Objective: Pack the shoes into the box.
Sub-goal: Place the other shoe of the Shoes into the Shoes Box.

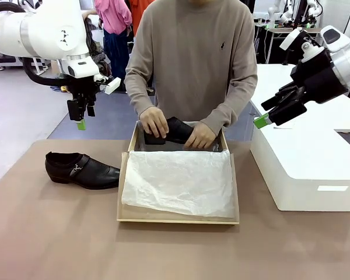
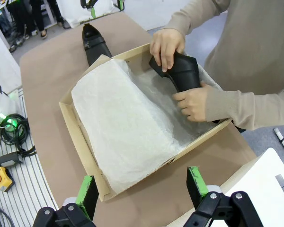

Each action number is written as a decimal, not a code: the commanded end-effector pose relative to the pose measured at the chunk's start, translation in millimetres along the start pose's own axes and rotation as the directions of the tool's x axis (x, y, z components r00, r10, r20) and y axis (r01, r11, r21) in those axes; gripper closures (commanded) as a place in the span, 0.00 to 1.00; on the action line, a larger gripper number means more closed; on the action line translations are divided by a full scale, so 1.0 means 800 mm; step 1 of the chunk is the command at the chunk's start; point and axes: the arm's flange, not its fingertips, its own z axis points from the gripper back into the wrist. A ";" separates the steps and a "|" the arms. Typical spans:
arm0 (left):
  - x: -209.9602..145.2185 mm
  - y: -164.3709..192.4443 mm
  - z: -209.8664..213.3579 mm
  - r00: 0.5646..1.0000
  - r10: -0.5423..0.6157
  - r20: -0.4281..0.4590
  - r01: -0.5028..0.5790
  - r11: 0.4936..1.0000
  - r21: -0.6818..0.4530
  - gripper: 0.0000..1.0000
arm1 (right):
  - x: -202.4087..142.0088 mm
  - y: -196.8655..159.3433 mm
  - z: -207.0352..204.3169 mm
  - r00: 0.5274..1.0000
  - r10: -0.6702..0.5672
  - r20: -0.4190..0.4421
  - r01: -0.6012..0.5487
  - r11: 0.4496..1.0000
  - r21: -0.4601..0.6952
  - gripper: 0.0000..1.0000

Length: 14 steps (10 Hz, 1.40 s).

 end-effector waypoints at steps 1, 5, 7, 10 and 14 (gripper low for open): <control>-0.002 -0.001 0.002 1.000 -0.002 -0.010 0.002 1.000 0.003 0.00 | 0.000 -0.003 -0.002 1.000 0.010 0.021 -0.010 1.000 0.015 0.00; -0.021 -0.017 -0.010 0.997 0.077 -0.017 -0.076 0.997 0.034 0.00 | 0.000 -0.003 -0.002 1.000 0.010 0.021 -0.010 1.000 0.015 0.00; -0.046 -0.034 -0.022 0.989 0.149 -0.006 -0.148 0.988 0.033 0.00 | 0.000 -0.003 -0.002 1.000 0.010 0.021 -0.010 1.000 0.015 0.00; -0.071 -0.058 -0.033 0.981 0.192 -0.005 -0.191 0.979 0.073 0.00 | 0.000 -0.003 -0.002 1.000 0.010 0.021 -0.010 1.000 0.015 0.00; -0.076 -0.067 -0.045 0.985 0.167 -0.036 -0.160 0.977 0.144 0.00 | 0.000 -0.003 -0.002 1.000 0.010 0.021 -0.010 1.000 0.015 0.00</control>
